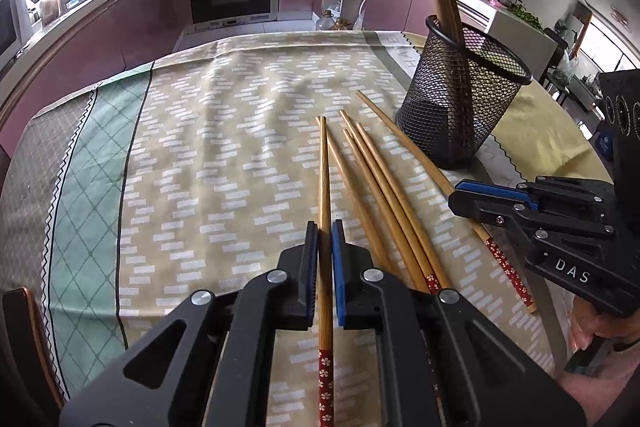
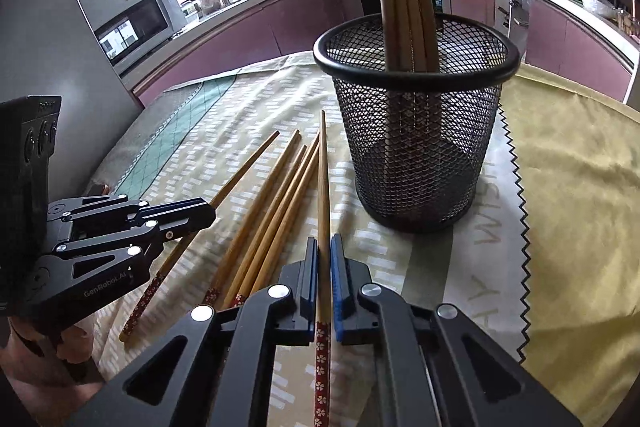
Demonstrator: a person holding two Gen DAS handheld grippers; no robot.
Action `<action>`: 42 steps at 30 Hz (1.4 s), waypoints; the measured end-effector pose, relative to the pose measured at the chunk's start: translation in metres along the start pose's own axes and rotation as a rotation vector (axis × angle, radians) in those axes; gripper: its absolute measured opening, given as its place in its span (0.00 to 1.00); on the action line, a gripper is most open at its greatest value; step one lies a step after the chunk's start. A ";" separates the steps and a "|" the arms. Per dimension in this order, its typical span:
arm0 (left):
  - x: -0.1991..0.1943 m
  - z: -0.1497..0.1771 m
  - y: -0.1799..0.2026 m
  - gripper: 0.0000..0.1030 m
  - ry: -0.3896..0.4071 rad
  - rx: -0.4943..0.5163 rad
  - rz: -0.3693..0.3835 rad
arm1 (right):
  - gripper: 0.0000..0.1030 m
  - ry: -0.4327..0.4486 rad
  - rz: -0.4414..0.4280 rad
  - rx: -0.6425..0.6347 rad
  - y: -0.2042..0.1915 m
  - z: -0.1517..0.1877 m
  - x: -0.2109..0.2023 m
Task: Organize utensils
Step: 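Grasp a chopstick with the right tool while the left tool grasps another, lifting both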
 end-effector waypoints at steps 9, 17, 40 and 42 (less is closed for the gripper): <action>0.001 0.008 0.015 0.07 -0.025 0.060 0.051 | 0.05 -0.045 -0.054 -0.098 -0.021 0.007 0.000; 0.011 0.007 0.014 0.08 -0.056 0.066 0.043 | 0.06 -0.071 -0.019 -0.123 -0.023 0.006 0.012; -0.035 -0.012 0.019 0.07 0.038 0.066 0.127 | 0.06 0.088 -0.070 -0.124 -0.018 -0.007 -0.044; -0.048 -0.015 0.022 0.07 0.064 0.070 0.154 | 0.06 0.105 -0.077 -0.120 -0.016 -0.008 -0.053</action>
Point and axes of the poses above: each gripper's, at about its wrist camera, not at the fingertips, and x roughly the way its jaws point, y to its right, z to its underside, the point moved 4 cm from there along x, roughly the way its jaws point, and after that the axes turned 6 degrees about -y, right-handed, at the moved point
